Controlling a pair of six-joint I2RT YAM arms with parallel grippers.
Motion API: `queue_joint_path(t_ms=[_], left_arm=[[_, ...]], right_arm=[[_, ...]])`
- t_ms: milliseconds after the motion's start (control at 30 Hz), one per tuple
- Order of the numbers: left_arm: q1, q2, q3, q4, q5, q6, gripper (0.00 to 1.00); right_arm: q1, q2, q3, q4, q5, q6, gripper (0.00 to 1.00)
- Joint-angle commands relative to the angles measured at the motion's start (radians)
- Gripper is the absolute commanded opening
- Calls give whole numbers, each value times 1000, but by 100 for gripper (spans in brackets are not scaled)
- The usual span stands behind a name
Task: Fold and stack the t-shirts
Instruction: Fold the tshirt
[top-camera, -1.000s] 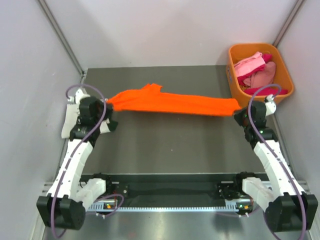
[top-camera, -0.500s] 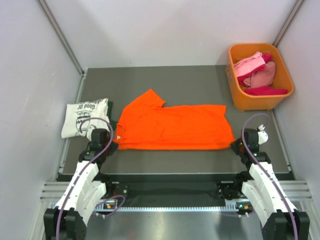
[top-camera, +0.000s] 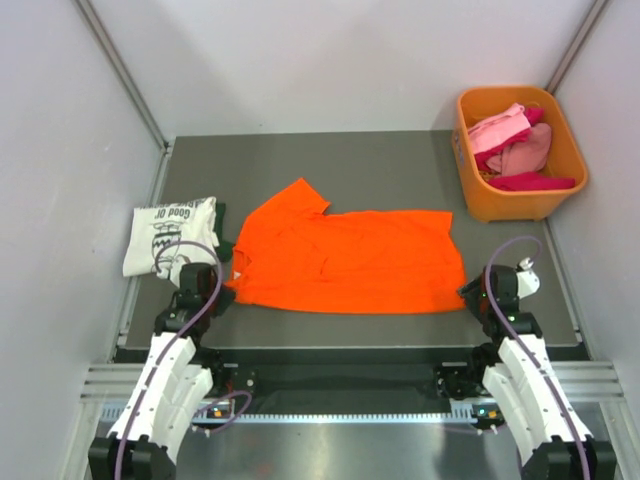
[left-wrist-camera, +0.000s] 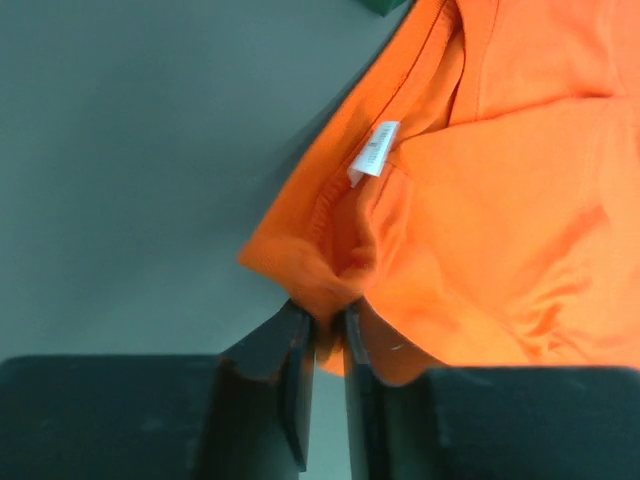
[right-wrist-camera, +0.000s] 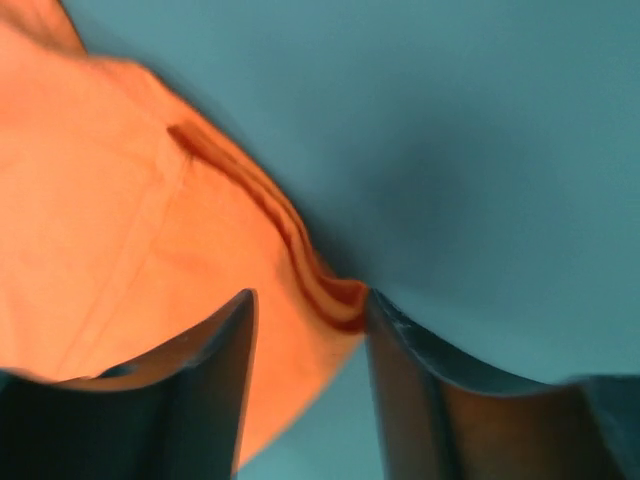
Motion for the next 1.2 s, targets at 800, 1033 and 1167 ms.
queue_joint_path(t_ms=[800, 1033, 1167], left_arm=[[7, 264, 457, 140, 195, 174, 95], [7, 379, 433, 421, 225, 139, 98], [7, 521, 483, 498, 275, 135, 98]], right_arm=[[-9, 116, 383, 150, -49, -346, 62], [3, 327, 461, 295, -226, -495, 63], [34, 432, 527, 313, -224, -530, 62]])
